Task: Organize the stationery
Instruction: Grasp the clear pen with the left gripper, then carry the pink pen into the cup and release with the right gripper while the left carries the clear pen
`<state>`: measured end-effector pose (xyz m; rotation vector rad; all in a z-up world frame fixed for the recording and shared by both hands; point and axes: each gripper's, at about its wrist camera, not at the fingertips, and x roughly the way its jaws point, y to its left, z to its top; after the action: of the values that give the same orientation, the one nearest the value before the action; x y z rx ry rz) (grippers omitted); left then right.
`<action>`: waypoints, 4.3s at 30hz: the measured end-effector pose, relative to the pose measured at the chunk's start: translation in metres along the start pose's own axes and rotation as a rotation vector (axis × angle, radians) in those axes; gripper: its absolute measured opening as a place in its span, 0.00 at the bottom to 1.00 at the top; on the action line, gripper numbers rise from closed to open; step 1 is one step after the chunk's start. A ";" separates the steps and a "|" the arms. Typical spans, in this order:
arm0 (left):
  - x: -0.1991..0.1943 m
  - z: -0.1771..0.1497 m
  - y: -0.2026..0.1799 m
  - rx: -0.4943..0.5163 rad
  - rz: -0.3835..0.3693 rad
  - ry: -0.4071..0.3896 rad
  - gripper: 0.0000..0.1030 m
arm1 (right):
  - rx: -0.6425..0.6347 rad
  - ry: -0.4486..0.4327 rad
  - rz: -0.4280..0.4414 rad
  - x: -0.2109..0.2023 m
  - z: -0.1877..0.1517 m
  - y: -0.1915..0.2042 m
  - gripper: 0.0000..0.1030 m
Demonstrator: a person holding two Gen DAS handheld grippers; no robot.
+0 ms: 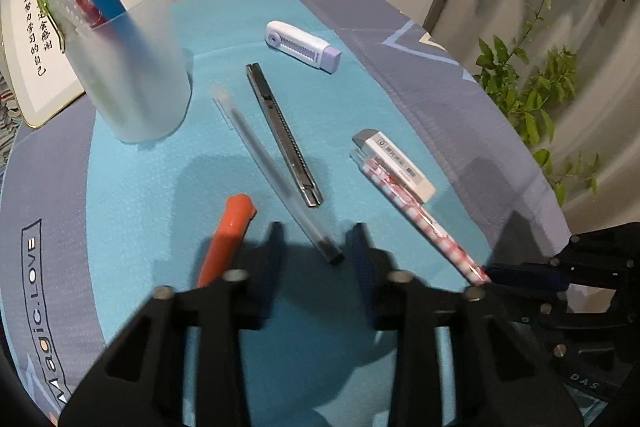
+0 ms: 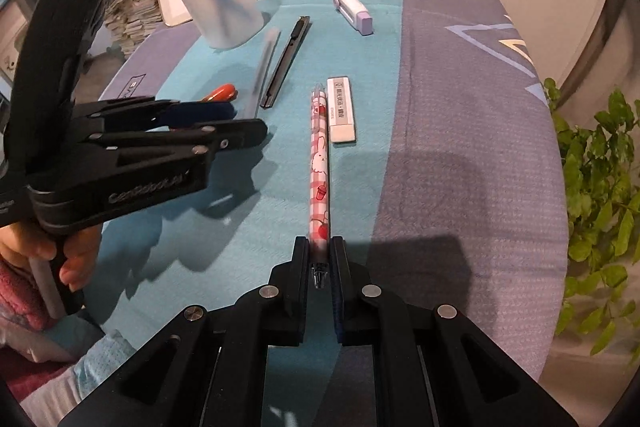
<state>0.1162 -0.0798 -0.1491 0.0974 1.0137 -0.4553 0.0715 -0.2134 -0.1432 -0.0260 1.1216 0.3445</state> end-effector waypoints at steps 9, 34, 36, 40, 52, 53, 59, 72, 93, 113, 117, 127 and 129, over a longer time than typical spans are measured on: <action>-0.029 -0.042 0.015 -0.004 -0.104 0.107 0.07 | -0.075 0.051 0.023 -0.001 -0.013 0.004 0.10; -0.031 -0.023 0.005 0.104 -0.039 0.021 0.31 | -0.088 0.009 -0.002 0.016 0.047 0.024 0.40; -0.030 -0.022 0.005 0.106 -0.042 0.021 0.31 | -0.096 0.017 -0.005 0.021 0.051 0.025 0.40; -0.031 -0.022 0.007 0.100 -0.048 0.026 0.31 | -0.114 0.030 -0.021 0.031 0.057 0.027 0.27; -0.003 -0.001 -0.008 0.159 -0.034 0.047 0.40 | -0.025 -0.136 0.017 -0.027 0.050 0.006 0.10; 0.001 0.002 -0.009 0.160 -0.032 0.052 0.40 | -0.016 -0.157 0.021 -0.036 0.048 0.004 0.10; 0.014 0.009 -0.014 0.200 -0.014 0.062 0.34 | 0.015 -0.243 0.046 -0.069 0.034 0.000 0.10; -0.064 -0.002 -0.010 0.211 -0.043 -0.121 0.09 | 0.022 -0.350 0.069 -0.098 0.045 0.004 0.10; -0.165 -0.027 0.073 -0.030 0.064 -0.371 0.09 | -0.143 -0.586 0.021 -0.150 0.167 0.092 0.10; -0.179 -0.012 0.110 -0.096 0.074 -0.455 0.09 | -0.106 -0.439 0.004 -0.043 0.217 0.100 0.10; -0.179 -0.009 0.110 -0.095 0.077 -0.461 0.09 | -0.080 -0.382 0.022 -0.024 0.215 0.093 0.10; -0.180 -0.001 0.108 -0.091 0.073 -0.463 0.09 | -0.058 -0.302 0.046 -0.002 0.207 0.085 0.10; -0.180 0.001 0.107 -0.090 0.074 -0.465 0.09 | -0.056 -0.285 0.054 0.000 0.205 0.084 0.10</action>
<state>0.0810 0.0745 -0.0119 -0.0517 0.5699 -0.3422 0.2273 -0.0941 -0.0403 0.0038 0.8317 0.4140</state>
